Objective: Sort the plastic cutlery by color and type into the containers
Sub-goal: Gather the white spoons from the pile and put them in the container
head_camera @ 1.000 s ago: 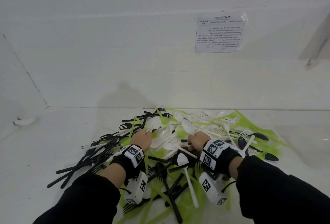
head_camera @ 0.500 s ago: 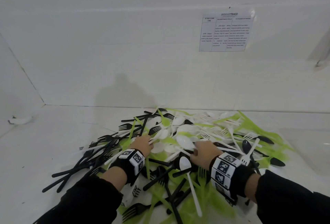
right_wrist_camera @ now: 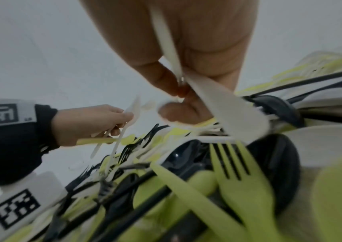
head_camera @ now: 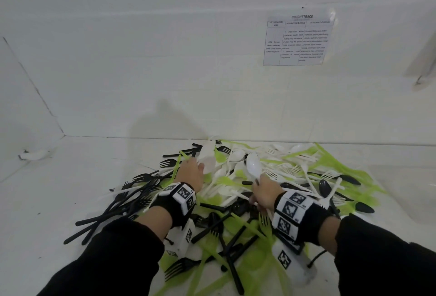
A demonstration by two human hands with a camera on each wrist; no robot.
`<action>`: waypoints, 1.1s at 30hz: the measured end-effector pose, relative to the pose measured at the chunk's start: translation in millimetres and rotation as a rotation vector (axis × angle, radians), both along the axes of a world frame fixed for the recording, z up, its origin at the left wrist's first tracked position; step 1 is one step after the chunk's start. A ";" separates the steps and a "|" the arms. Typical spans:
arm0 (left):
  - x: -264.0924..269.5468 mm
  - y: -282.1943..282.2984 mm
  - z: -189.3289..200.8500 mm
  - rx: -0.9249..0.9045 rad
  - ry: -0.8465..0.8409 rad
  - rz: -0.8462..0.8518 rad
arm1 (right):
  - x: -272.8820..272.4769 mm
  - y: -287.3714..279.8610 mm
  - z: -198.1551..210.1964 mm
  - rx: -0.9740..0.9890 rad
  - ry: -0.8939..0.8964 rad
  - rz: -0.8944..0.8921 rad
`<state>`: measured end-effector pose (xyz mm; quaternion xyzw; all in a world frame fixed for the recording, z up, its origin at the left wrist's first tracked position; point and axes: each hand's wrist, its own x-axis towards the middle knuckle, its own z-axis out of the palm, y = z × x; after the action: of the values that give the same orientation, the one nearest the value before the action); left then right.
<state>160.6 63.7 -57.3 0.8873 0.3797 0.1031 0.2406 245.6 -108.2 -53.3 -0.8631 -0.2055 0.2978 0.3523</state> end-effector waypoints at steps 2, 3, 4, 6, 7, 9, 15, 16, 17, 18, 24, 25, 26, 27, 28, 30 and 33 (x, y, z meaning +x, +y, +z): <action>3.4 -7.7 10.4 -0.085 -0.075 0.022 | 4.3 5.5 3.0 0.090 -0.024 -0.113; 5.0 -11.0 14.4 -0.124 -0.101 0.035 | 6.0 8.2 4.8 0.128 -0.015 -0.154; 6.2 -13.8 17.1 -0.157 -0.113 0.053 | 6.4 10.8 7.7 0.165 0.018 -0.180; 8.9 -18.4 20.5 -0.209 -0.133 0.082 | 8.0 16.1 14.4 0.240 0.084 -0.183; 10.0 -21.0 21.5 -0.233 -0.151 0.077 | 7.9 18.5 18.2 0.291 0.106 -0.174; 13.9 -29.2 20.5 -0.267 -0.176 0.035 | 8.1 24.1 23.6 0.383 0.122 -0.147; 14.5 -64.5 19.0 -0.466 -0.300 -0.024 | 5.4 32.0 16.7 0.308 -0.006 -0.146; 12.2 -67.1 19.8 -0.503 -0.327 -0.004 | 7.8 30.2 15.5 0.325 -0.011 -0.193; 8.9 -69.1 21.2 -0.539 -0.357 0.012 | 11.0 28.7 14.9 0.347 -0.017 -0.230; 6.3 -70.3 21.1 -0.554 -0.386 0.014 | 15.0 27.6 14.9 0.363 -0.026 -0.252; -0.5 -76.4 11.3 -0.582 -0.465 -0.083 | 32.8 21.8 17.5 0.374 0.057 -0.371; -0.9 -77.5 8.9 -0.570 -0.444 -0.107 | 34.0 21.3 17.6 0.421 0.116 -0.375; -1.1 -78.4 5.8 -0.536 -0.414 -0.135 | 34.8 21.3 17.6 0.467 0.173 -0.375; -1.9 -79.6 2.8 -0.494 -0.392 -0.157 | 34.0 20.8 18.6 0.513 0.232 -0.374; -2.7 -80.8 0.8 -0.460 -0.383 -0.163 | 33.1 21.2 19.6 0.557 0.294 -0.371; -4.8 -83.0 -0.8 -0.414 -0.374 -0.157 | 30.7 22.1 20.0 0.636 0.446 -0.385; -6.4 -85.9 -3.0 -0.331 -0.359 -0.173 | 32.1 22.9 12.5 0.682 0.582 -0.308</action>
<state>154.2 -22.2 -60.3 0.8323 0.2655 0.1745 0.4543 277.7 -85.3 -40.8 -0.5994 -0.0538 0.3869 0.6986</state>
